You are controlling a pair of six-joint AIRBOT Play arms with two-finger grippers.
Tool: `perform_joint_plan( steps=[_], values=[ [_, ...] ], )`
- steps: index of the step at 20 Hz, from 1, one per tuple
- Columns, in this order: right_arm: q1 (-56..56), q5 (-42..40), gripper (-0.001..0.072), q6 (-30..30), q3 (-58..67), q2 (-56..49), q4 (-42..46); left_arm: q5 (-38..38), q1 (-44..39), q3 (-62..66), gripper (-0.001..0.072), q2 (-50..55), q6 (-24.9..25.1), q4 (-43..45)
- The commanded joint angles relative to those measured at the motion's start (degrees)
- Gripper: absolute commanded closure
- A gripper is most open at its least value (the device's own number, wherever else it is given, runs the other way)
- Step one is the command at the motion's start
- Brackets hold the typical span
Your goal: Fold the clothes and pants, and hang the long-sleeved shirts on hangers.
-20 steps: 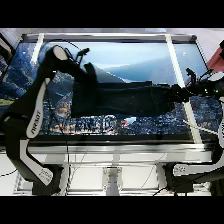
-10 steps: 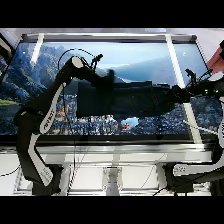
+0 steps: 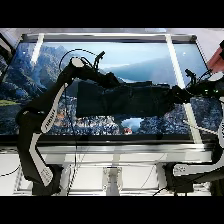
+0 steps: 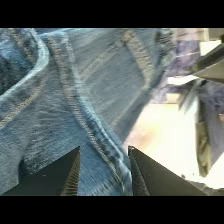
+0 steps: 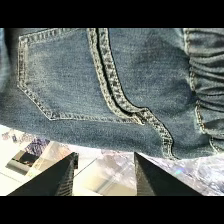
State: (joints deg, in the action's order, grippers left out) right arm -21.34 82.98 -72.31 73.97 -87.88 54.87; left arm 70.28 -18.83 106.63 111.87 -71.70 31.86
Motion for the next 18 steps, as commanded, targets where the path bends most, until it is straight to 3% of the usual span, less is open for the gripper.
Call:
perform_joint_plan(
  steps=[1, 4, 6, 7, 8, 9, 10, 14, 16, 18],
  values=[
    [0.02, 1.31, 0.0311, -0.04, 0.07, 0.00, -0.02, 0.26, 0.11, 0.04, 0.0350, -0.02, 0.66, -1.81],
    [0.02, 2.01, 0.0311, -0.04, 0.07, 0.00, -0.02, 1.42, 2.69, 0.04, 0.0352, -0.13, -1.33, 4.74],
    [0.02, 2.03, 0.0312, -0.04, 0.07, 0.00, -0.15, 3.56, 5.66, 0.04, 0.0390, -0.13, -6.03, 11.74],
    [0.20, 2.05, 0.0350, -0.04, 0.04, 0.00, -1.03, 5.66, 7.17, 0.04, 0.0445, -0.13, -7.76, 14.71],
    [0.83, 2.25, 0.0546, 0.00, 0.04, 0.02, -2.43, 8.35, 8.74, 0.04, 0.0450, -0.20, -8.04, 16.92],
    [2.40, 2.27, 0.0683, 0.85, 0.04, 0.02, -3.82, 10.49, 10.12, 0.00, 0.0512, -0.39, -8.02, 18.18],
    [4.70, 1.60, 0.0689, 1.73, 0.07, 0.02, -4.31, 11.52, 11.39, -0.07, 0.0543, -0.87, -8.04, 19.28],
    [20.72, -8.94, 0.0689, 1.51, 0.09, -0.04, -2.80, 11.89, 15.47, -0.07, 0.0544, -4.74, -9.29, 25.03],
    [29.99, -15.43, 0.0690, 1.05, 1.09, -0.42, 3.41, 15.17, 16.83, -0.09, 0.0541, -6.25, -11.08, 34.99],
    [38.40, -18.25, 0.0690, -2.84, 5.53, -1.46, 15.61, 19.39, 18.32, -0.55, 0.0540, -6.56, -11.02, 40.81]
  ],
)
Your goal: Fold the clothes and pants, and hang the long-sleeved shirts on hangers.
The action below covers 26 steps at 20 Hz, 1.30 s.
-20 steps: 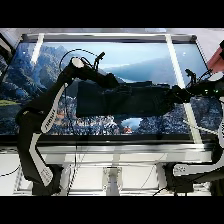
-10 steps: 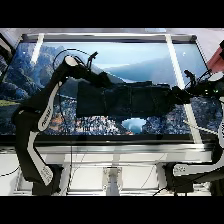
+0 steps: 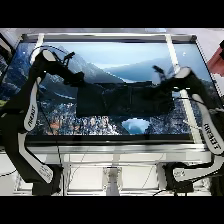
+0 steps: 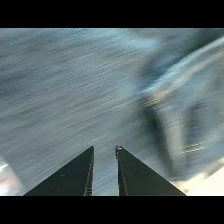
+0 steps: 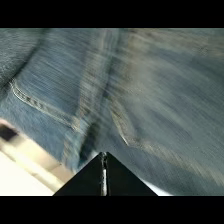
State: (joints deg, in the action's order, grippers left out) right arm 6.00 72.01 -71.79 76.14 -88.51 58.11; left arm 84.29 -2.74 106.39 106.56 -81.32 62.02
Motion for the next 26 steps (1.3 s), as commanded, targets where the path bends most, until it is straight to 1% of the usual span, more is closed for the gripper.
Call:
perform_joint_plan(
  steps=[1, 2, 4, 5, 6, 7, 10, 11, 16, 22, 23, 24, 26],
  values=[
    [14.05, -7.50, 0.0690, -5.18, 6.19, -1.51, 17.90, 6.05, 3.19, -1.18, 0.0540, -1.25, -1.16, 10.75],
    [16.63, -7.34, 0.0690, -6.73, 9.31, -2.27, 22.40, 6.23, 4.09, -2.29, 0.0539, -1.25, -1.09, 10.34],
    [19.74, -6.43, 0.0689, -7.21, 14.56, -4.15, 24.83, 6.23, 6.08, -5.64, 0.0533, -1.25, 0.66, 7.43],
    [20.79, -5.75, 0.0690, -7.26, 16.63, -5.33, 24.74, 6.25, 7.15, -7.67, 0.0428, -1.25, 1.66, 4.96],
    [21.92, -4.92, 0.0690, -7.30, 18.62, -6.88, 24.68, 6.23, 8.33, -10.27, 0.0296, -1.25, 3.28, 1.42],
    [22.95, -4.39, 0.0690, -7.48, 20.22, -8.35, 24.55, 6.14, 9.46, -13.03, 0.0273, -1.25, 5.25, -2.75],
    [26.36, -3.85, 0.0690, -7.67, 24.50, -12.90, 24.57, 3.58, 11.69, -20.44, 0.0272, -1.22, 11.23, -15.82],
    [27.12, -3.74, 0.0690, -7.67, 25.64, -14.03, 24.55, 1.88, 11.89, -22.03, 0.0272, -1.18, 11.96, -17.29],
    [27.21, -2.03, 0.0689, -7.67, 29.92, -16.15, 24.35, -3.74, 11.98, -23.54, 0.0271, -0.79, 12.59, -17.07],
    [27.19, -0.87, 0.0689, -7.65, 30.40, -16.15, 24.28, -9.40, 12.00, -23.54, 0.0268, -0.11, 12.81, -17.11],
    [27.19, -0.87, 0.0689, -7.65, 30.40, -16.15, 24.26, -10.25, 11.63, -23.54, 0.0173, 0.37, 12.76, -17.14],
    [27.19, -0.76, 0.0689, -7.65, 30.40, -16.15, 24.26, -10.80, 11.13, -23.54, 0.0121, 1.05, 12.76, -17.20],
    [27.19, -0.35, 0.0689, -7.67, 30.40, -16.15, 24.26, -11.23, 10.05, -23.54, 0.0121, 2.47, 12.79, -18.21]
  ],
)
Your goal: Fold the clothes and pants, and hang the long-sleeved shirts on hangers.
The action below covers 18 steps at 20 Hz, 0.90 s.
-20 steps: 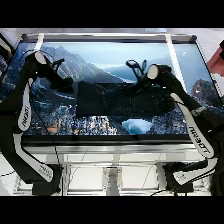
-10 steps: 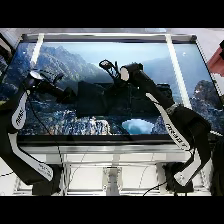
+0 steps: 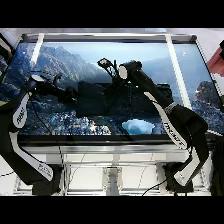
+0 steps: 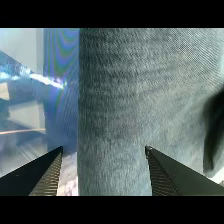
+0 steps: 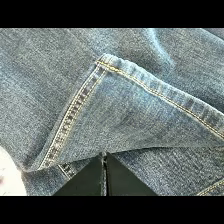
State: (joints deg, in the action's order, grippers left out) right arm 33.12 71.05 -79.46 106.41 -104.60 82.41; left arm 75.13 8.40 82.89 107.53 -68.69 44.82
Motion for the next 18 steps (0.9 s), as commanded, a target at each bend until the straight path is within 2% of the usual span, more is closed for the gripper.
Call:
perform_joint_plan(
  steps=[1, 4, 5, 6, 7, 8, 11, 13, 16, 18],
  values=[
    [0.07, 0.90, 0.0689, 0.00, 0.13, -0.07, -0.04, -2.12, -1.68, -0.04, 0.0121, 2.21, 0.22, -2.01],
    [0.07, 1.79, 0.0689, -0.02, 0.13, -0.07, -0.07, -4.22, -3.67, -0.02, 0.0124, 3.39, 0.81, -4.13],
    [0.07, 1.88, 0.0689, 0.00, 0.13, -0.07, -0.04, -4.98, -4.20, -0.02, 0.0168, 3.48, 1.01, -4.96],
    [0.07, 1.81, 0.0689, 0.00, 0.13, -0.07, -0.04, -5.55, -4.59, -0.02, 0.0296, 3.50, 1.68, -5.86],
    [0.07, 1.81, 0.0689, 0.00, 0.13, -0.07, -0.04, -5.79, -4.94, -0.02, 0.0467, 3.50, 2.12, -6.60],
    [0.07, 1.81, 0.0689, 0.00, 0.13, -0.07, -0.04, -5.88, -5.14, 0.00, 0.0688, 3.50, 2.34, -7.30],
    [0.07, 1.97, 0.0689, -0.02, 0.13, -0.07, -0.13, 0.22, -3.93, 2.32, 0.0683, 3.39, 1.95, -8.41],
    [0.07, 2.51, 0.0689, 0.00, 0.13, -0.04, -1.64, 6.82, -1.46, 6.95, 0.0684, 2.01, -1.40, -7.28],
    [0.13, 2.27, 0.0689, 0.00, 0.15, -0.04, -6.56, 14.03, 1.90, 17.81, 0.0684, -2.64, -9.55, 2.75],
    [0.13, -0.94, 0.0689, 0.02, 0.15, -0.04, -12.81, 19.28, 2.40, 26.38, 0.0684, -4.94, -13.18, 11.98]
  ],
)
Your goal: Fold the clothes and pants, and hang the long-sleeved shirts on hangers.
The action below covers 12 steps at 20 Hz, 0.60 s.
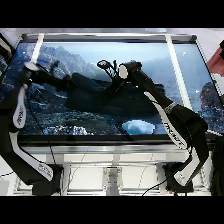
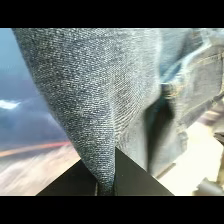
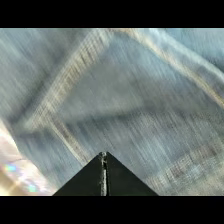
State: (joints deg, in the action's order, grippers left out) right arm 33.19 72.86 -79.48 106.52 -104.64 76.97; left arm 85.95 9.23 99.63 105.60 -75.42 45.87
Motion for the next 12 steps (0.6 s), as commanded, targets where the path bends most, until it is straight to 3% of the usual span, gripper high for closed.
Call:
perform_joint_plan(
  steps=[1, 4, 9, 12],
  values=[
    [0.20, -7.04, 0.0689, 0.13, 0.04, 0.00, -13.90, 9.57, 1.57, 13.09, 0.0684, -3.65, -8.37, 13.20],
    [2.78, -18.97, 0.0690, 6.32, 0.04, 0.00, -31.15, 14.75, 0.20, 20.31, 0.0684, -4.15, -11.82, 14.58],
    [9.57, -29.86, 0.0690, 7.50, 0.50, -0.57, -30.08, 19.96, -3.89, 20.37, 0.0684, -6.03, -14.25, 19.52],
    [11.34, -31.69, 0.0690, 7.50, 0.90, -3.32, -30.21, 19.93, -6.34, 20.37, 0.0685, -7.02, -14.51, 19.74]
  ],
)
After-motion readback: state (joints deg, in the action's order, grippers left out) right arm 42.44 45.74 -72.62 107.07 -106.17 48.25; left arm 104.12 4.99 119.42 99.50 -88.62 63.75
